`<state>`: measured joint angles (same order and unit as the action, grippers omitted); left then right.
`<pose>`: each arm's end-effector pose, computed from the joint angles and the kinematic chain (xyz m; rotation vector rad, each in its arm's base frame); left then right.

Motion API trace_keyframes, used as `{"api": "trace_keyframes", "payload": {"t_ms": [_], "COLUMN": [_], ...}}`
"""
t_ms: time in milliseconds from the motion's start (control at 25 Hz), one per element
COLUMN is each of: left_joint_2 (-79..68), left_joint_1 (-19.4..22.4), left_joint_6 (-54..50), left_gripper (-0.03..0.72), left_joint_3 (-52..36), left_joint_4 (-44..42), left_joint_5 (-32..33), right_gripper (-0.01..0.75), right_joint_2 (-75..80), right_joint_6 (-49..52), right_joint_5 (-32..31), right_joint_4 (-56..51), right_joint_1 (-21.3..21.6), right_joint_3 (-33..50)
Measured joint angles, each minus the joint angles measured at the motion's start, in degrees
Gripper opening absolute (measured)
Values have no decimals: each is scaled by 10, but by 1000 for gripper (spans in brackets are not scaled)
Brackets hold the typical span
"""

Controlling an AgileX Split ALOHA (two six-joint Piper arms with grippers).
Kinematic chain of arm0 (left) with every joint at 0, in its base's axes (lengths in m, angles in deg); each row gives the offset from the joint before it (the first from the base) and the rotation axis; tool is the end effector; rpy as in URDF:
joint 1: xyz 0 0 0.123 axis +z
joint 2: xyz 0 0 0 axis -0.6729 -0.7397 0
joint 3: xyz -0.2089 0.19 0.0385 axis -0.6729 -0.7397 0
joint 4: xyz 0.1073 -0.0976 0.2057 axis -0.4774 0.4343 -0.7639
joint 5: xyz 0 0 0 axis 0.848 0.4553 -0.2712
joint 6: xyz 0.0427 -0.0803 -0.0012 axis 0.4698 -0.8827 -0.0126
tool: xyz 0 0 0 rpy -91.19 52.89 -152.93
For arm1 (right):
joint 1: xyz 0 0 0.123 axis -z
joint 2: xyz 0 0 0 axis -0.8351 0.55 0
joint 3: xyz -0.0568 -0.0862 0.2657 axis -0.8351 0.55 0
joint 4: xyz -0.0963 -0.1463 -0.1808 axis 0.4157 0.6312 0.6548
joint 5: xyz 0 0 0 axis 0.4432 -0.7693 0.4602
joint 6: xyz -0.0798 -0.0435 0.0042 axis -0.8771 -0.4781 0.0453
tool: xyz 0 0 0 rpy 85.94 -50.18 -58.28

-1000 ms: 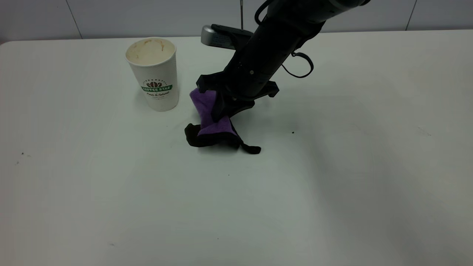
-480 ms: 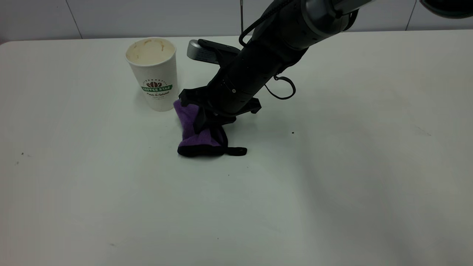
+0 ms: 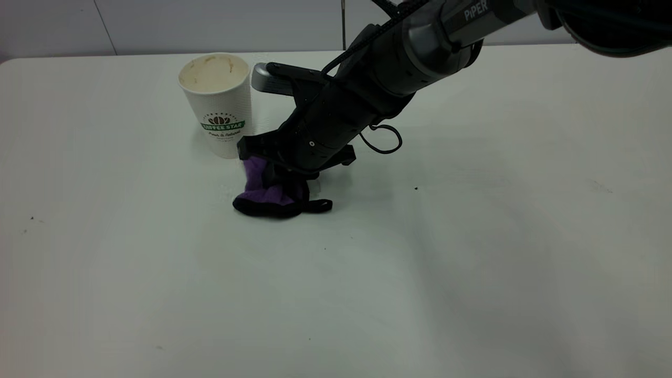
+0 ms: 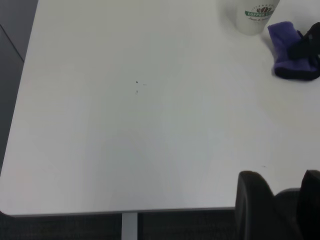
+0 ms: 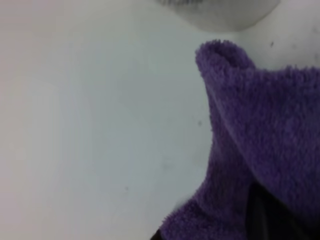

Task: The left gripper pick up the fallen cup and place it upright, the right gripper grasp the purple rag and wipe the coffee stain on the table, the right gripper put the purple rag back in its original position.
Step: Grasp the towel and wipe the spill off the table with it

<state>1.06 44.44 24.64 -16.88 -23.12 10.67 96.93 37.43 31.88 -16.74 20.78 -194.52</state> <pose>-0.0086 -0.0028 0.2692 0.0231 2.0932 0.0207 0.4173 0.3306 -0.0262 -0.4056 2.5737 0.7310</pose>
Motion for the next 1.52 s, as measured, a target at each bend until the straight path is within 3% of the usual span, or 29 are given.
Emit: {"api": "trace_keyframes", "payload": {"t_ms": [280, 440, 760, 1080, 1280, 1520], "left_joint_2": [0, 0, 0, 0, 0, 0], "left_joint_1": [0, 0, 0, 0, 0, 0], "left_joint_6": [0, 0, 0, 0, 0, 0], "left_gripper": [240, 240, 240, 240, 240, 240], "left_joint_3": [0, 0, 0, 0, 0, 0], "left_joint_4": [0, 0, 0, 0, 0, 0], "left_joint_5": [0, 0, 0, 0, 0, 0], "right_gripper": [111, 133, 151, 162, 170, 173], "right_joint_2": [8, 9, 6, -9, -11, -10], "right_joint_6": [-3, -5, -6, 20, 45, 56], "right_joint_5": [91, 107, 3, -125, -166, -130], "right_joint_4": [-4, -4, 18, 108, 126, 112], "right_joint_1": [0, 18, 79, 87, 70, 17], "right_joint_3": [-1, -2, -7, -8, -9, -9]}}
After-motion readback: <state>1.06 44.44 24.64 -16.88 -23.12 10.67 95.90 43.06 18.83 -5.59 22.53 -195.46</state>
